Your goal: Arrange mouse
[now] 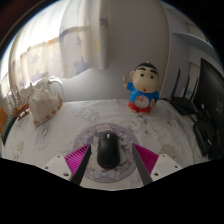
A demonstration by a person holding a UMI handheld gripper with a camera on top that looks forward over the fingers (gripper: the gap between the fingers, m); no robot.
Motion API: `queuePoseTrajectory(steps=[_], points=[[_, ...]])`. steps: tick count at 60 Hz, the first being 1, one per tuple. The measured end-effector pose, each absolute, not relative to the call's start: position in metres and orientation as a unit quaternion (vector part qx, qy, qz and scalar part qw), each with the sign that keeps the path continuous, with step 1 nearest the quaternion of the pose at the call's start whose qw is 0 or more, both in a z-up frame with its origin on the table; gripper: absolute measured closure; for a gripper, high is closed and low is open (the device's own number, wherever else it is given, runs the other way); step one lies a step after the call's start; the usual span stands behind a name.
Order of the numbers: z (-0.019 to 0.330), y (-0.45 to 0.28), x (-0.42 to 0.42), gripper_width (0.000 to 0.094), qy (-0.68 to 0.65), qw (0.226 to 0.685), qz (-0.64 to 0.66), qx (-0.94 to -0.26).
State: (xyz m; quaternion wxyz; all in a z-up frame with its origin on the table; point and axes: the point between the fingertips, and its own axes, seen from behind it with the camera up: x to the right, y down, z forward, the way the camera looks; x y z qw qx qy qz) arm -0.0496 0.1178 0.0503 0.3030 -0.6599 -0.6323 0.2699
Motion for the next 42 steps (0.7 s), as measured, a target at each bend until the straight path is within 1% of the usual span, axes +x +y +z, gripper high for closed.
queuePoseTrajectory(steps=[4,10,17,26,30,38,42], points=[[0.089,0.111,-0.013,0.0087,-0.635,0.294,0.275,-0.66],[0.143,0.107,0.046,0.0088,-0.636,0.293,0.276,-0.658],[0.181,0.112,0.106,0.0087,-0.629,0.299,0.264,-0.667],[0.207,0.112,0.14,0.009,-0.626,0.308,0.269,-0.664],[0.208,0.11,0.145,0.0089,-0.623,0.304,0.276,-0.666],[0.207,0.117,0.149,0.0088,-0.626,0.316,0.269,-0.66],[0.205,0.113,0.15,0.0088,-0.629,0.311,0.271,-0.659]])
